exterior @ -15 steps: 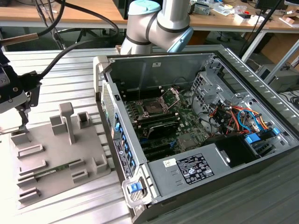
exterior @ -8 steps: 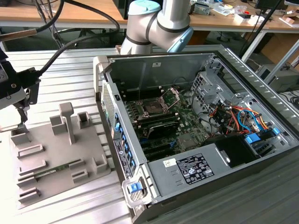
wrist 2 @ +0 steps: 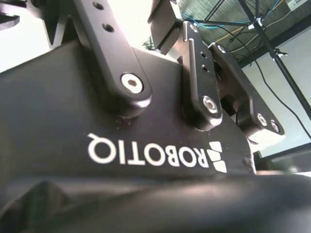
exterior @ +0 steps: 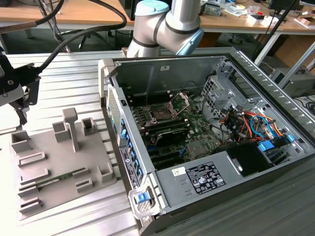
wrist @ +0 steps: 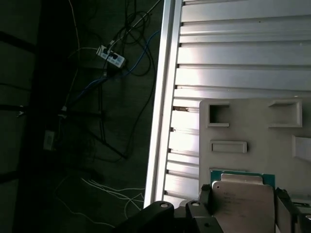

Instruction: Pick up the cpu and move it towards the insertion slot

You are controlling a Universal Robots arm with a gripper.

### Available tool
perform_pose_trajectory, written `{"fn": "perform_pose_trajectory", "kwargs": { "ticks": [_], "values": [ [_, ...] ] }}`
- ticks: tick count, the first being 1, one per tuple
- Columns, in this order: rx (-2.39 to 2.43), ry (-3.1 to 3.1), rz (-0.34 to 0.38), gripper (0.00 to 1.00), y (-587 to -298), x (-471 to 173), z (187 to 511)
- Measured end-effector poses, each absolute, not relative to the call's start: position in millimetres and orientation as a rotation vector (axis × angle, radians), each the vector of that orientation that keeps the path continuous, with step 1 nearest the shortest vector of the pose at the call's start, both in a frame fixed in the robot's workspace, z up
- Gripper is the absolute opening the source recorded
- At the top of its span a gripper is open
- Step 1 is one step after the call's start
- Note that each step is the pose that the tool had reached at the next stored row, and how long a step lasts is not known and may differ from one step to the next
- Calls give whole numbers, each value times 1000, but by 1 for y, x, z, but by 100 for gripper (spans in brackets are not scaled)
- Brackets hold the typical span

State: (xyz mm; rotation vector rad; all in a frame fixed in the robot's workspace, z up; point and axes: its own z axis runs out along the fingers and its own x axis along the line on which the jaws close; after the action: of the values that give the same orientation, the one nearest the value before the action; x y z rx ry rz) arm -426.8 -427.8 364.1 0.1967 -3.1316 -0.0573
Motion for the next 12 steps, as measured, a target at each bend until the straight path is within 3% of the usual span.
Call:
{"fn": "perform_pose_trajectory", "kwargs": {
  "ticks": [3, 12],
  "values": [
    [197, -3132, -57, 55, -428, -427, 385],
    [197, -3132, -57, 55, -428, -424, 386]
  ]
}}
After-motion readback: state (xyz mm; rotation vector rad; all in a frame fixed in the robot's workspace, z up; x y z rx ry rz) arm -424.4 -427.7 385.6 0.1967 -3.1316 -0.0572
